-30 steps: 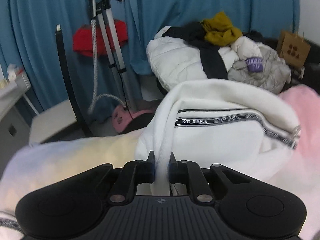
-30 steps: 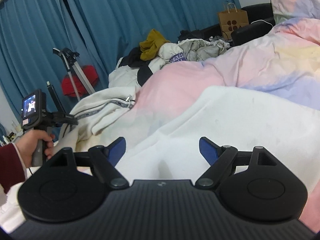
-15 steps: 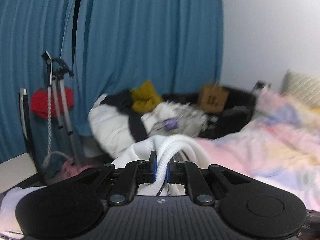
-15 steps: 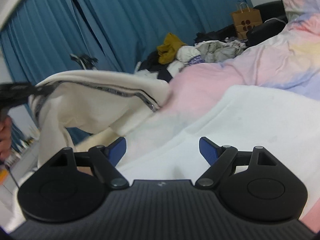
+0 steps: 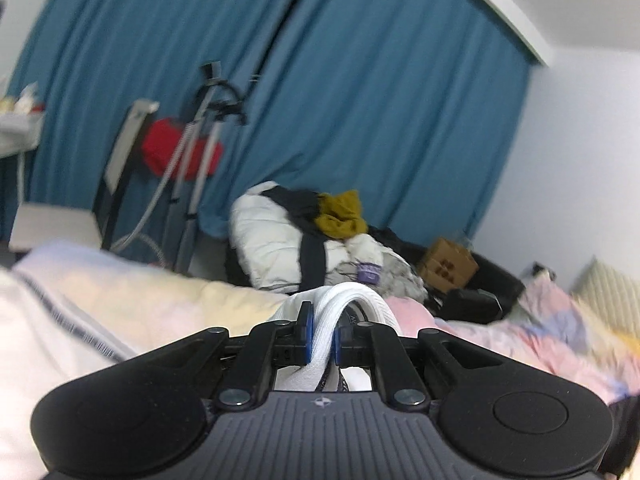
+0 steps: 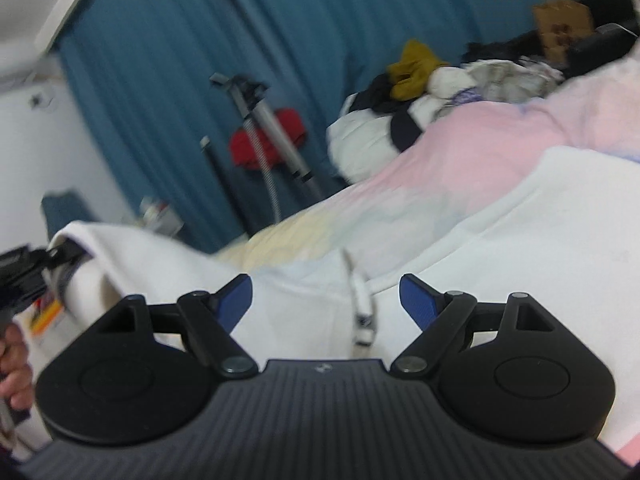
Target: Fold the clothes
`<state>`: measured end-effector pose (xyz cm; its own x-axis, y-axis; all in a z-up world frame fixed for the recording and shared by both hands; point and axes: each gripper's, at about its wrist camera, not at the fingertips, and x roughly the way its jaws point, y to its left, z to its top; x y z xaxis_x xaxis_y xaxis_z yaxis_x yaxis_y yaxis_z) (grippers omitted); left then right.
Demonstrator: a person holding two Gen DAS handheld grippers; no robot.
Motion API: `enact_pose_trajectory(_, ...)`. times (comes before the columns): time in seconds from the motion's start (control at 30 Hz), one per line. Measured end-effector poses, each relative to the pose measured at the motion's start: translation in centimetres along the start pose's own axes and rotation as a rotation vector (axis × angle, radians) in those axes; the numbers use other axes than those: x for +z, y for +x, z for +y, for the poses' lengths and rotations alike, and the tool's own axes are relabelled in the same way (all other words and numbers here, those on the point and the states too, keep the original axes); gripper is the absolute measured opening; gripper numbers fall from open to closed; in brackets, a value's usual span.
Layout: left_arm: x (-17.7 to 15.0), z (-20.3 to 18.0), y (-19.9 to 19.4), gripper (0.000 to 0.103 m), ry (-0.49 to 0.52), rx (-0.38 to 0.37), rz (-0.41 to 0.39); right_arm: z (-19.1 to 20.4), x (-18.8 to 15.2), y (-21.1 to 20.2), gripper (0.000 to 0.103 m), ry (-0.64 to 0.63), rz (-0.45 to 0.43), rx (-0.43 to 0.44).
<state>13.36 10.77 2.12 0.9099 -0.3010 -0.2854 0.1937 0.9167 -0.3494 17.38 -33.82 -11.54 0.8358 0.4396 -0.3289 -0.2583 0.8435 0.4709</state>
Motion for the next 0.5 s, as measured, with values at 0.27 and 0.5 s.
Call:
enact_pose_trajectory(0.27, -0.6, 2.3, -0.4, 0.011, 0.002, 0.037, -0.004, 4.3, -1.6, 2.0, 0.083, -0.250, 0.071, 0.036)
enact_pose_trajectory(0.5, -0.8, 2.3, -0.2, 0.012, 0.002, 0.067, -0.008, 6.4, -3.0, 3.0, 0.083, -0.392, 0.152, 0.092)
